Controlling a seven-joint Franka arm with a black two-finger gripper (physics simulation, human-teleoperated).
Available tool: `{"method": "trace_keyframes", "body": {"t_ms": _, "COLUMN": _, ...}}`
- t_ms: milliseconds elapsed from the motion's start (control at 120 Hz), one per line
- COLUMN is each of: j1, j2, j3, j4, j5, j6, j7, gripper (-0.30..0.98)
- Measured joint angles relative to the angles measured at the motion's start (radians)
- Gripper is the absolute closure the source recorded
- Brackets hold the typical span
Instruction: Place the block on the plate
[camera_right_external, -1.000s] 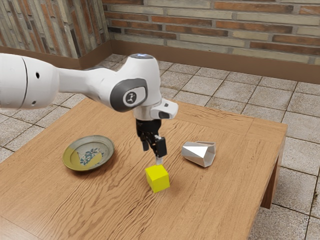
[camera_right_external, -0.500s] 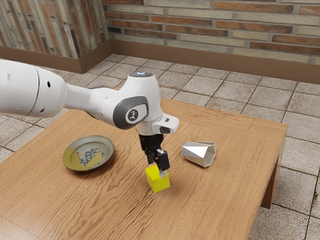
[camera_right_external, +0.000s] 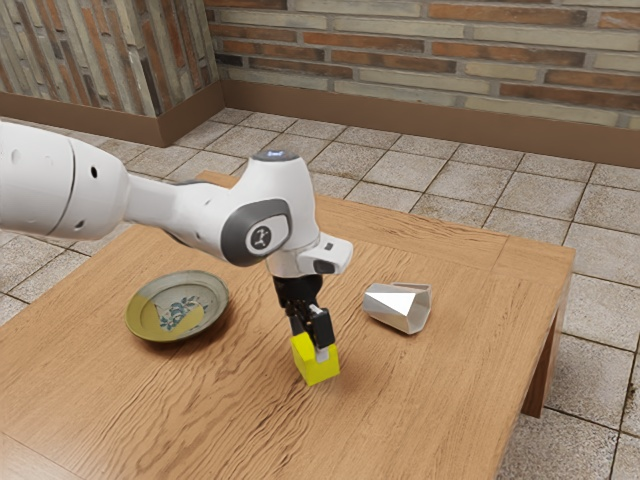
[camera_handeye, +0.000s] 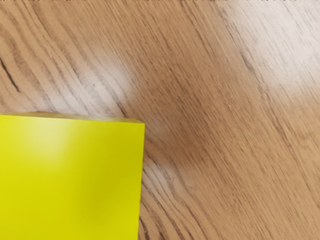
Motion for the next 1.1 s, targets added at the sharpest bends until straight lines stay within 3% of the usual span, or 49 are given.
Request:
{"method": "trace_keyframes", "body": {"t_ms": 758, "j1": 0.006, "j2": 0.047, "j3": 0.021, "j4": 0.066, "j5": 0.006, "j6": 0.024, "j7": 0.014, "gripper": 0.0}}
{"method": "trace_keyframes", "body": {"t_ms": 1100, "j1": 0.008, "j2": 0.144, "j3": 0.029, "j4": 0.117, "j5": 0.01, "j6": 0.024, "j7": 0.017, "gripper": 0.0}}
